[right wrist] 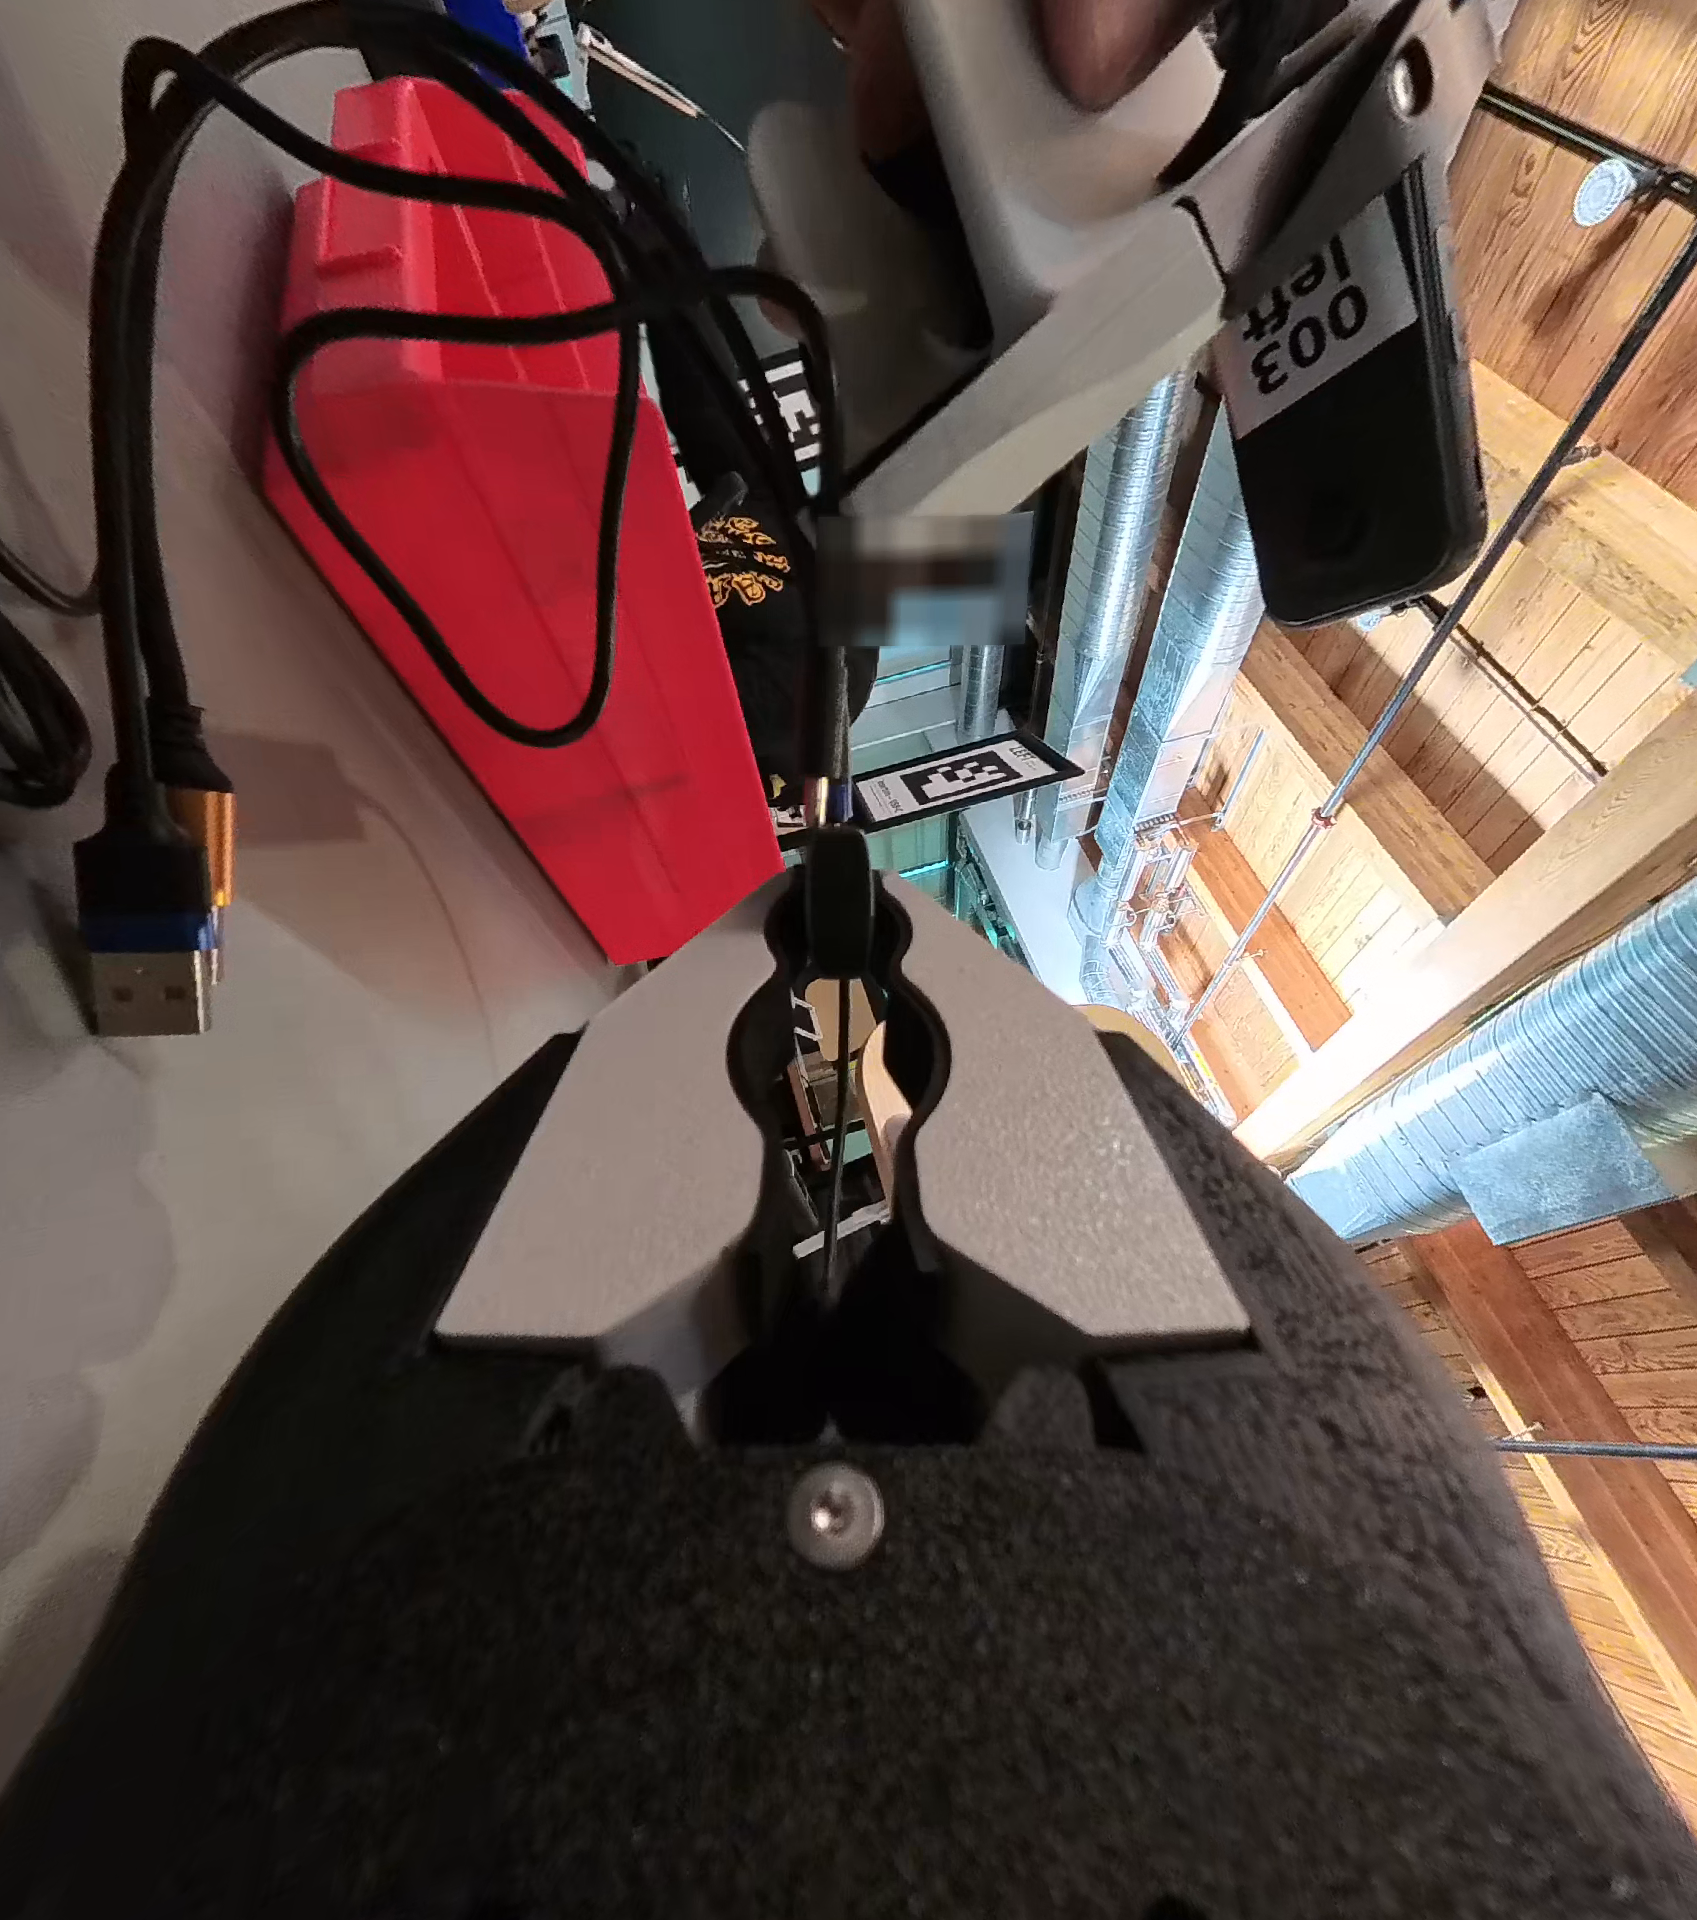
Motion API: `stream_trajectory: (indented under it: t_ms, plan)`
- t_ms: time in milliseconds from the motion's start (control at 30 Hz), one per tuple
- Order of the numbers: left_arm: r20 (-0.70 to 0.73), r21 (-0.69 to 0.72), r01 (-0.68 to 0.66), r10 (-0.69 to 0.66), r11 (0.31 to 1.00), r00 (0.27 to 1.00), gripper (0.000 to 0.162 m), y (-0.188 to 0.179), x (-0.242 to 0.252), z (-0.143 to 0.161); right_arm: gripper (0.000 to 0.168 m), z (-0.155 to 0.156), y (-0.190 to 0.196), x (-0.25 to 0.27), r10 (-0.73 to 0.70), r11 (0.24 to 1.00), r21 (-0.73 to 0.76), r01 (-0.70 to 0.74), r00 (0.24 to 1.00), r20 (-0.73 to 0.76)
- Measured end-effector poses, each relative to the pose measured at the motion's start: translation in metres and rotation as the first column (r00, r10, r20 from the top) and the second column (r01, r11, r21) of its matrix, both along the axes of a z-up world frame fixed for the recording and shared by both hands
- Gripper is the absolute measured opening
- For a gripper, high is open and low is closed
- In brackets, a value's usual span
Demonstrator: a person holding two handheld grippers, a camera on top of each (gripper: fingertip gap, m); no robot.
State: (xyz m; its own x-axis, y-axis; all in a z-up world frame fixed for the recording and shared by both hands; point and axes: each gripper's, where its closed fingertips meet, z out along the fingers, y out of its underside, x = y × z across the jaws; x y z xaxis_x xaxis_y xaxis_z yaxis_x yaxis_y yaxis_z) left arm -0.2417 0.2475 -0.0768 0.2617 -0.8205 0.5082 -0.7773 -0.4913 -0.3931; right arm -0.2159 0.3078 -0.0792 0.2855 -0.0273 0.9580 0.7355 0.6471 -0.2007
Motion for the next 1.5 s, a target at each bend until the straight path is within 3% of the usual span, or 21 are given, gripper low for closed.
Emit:
stream_trajectory:
  t_ms: [667,800,933,1033,1133,1200,1267,1433,1500]
  plan:
    - [0.013,0.029,-0.002,0.001,1.0,1.0,0.001,0.005,0.003,0.002,0.009,-0.003,0.001,0.0,-0.006,1.0,-0.023,0.006,1.0,0.002]
    - [0.045,0.146,0.01,-0.016,0.989,0.999,0.001,0.011,0.007,0.005,0.008,-0.006,0.003,0.001,-0.011,0.998,-0.066,0.01,1.0,-0.005]
    - [0.07,0.421,-0.001,-0.031,0.907,0.997,0.0,0.022,0.012,0.006,0.008,-0.006,0.01,0.006,-0.063,0.989,-0.137,0.056,0.997,-0.049]
    - [0.087,0.668,-0.059,0.001,0.742,0.996,0.0,0.033,0.017,0.006,0.008,-0.007,0.017,0.012,-0.107,0.979,-0.183,0.092,0.991,-0.074]
    - [0.133,0.786,-0.123,0.028,0.606,0.991,0.001,0.034,0.025,-0.004,0.008,-0.01,0.019,0.013,-0.119,0.974,-0.202,0.103,0.99,-0.069]
    - [0.146,0.797,-0.15,0.054,0.585,0.988,0.016,0.033,0.028,-0.015,0.008,-0.013,0.019,0.012,-0.13,0.973,-0.197,0.119,0.991,-0.044]
    - [0.176,0.809,-0.202,0.101,0.553,0.979,0.012,0.039,0.028,-0.018,0.008,-0.015,0.019,0.011,-0.132,0.974,-0.191,0.125,0.991,-0.026]
    - [0.253,0.732,-0.285,0.141,0.619,0.957,0.009,0.044,0.031,-0.023,0.008,-0.016,0.021,0.011,-0.165,0.97,-0.181,0.163,0.986,0.001]
    - [0.269,0.737,-0.301,0.146,0.605,0.952,0.009,0.047,0.033,-0.025,0.008,-0.016,0.025,0.013,-0.196,0.964,-0.179,0.194,0.981,0.007]
